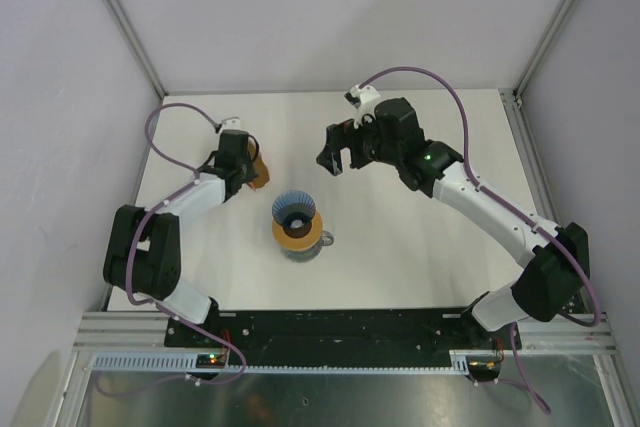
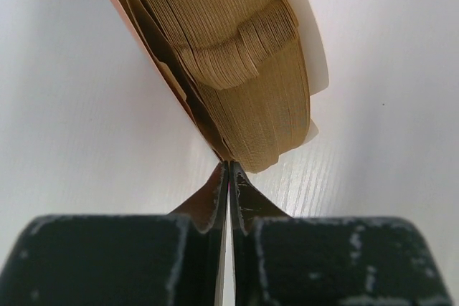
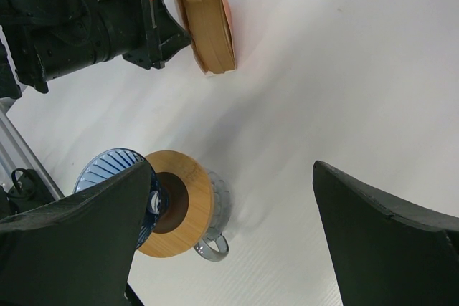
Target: Place the coffee filter in the dripper
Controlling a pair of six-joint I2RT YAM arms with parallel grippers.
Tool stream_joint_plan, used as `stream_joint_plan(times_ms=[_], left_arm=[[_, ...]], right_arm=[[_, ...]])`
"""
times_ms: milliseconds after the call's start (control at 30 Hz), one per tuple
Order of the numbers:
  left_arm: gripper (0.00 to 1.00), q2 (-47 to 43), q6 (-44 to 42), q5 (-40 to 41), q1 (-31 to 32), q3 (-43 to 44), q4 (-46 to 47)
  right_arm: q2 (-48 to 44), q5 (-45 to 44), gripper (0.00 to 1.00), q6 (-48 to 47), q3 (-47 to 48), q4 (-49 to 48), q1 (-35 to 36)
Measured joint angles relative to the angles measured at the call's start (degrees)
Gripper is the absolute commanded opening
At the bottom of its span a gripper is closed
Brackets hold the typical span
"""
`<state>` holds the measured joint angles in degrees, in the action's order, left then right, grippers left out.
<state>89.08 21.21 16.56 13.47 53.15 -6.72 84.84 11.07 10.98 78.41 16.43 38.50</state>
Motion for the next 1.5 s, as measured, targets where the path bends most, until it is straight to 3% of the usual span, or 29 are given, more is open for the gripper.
stream_joint_plan(times_ms=[133, 233, 333, 433, 567, 1500], left_arm=[[0.10, -0.04, 0.31, -0.17, -0.11, -0.35, 0.17], [0.21, -0.04, 0.42, -0.17, -0.13, -0.92, 0.17], [0.25, -0.04, 0.42, -0.35, -0.13, -1.16, 0.15], [0.15, -0.39, 0.37, -0.46, -0.15, -1.57, 0.15], [0.11, -0.61, 0.31, -0.24, -0.17, -1.66, 0.20], [0.04, -1.05, -0.22, -2.27, -0.44, -1.57, 0.39]], right_arm=[[0.00, 0.02, 0.99, 0.02, 0.02, 0.00, 0.00], [0.00, 0.24, 0.99, 0.04, 0.00, 0.00, 0.00], [0.00, 0.46, 0.99, 0.13, 0.00, 0.00, 0.00], [0.00, 0.74, 0.99, 0.37, 0.00, 0.00, 0.00], [0.00, 1.14, 0.99, 0.63, 0.00, 0.00, 0.02], [0.00, 2.14, 0.99, 0.81, 0.00, 0.00, 0.02]])
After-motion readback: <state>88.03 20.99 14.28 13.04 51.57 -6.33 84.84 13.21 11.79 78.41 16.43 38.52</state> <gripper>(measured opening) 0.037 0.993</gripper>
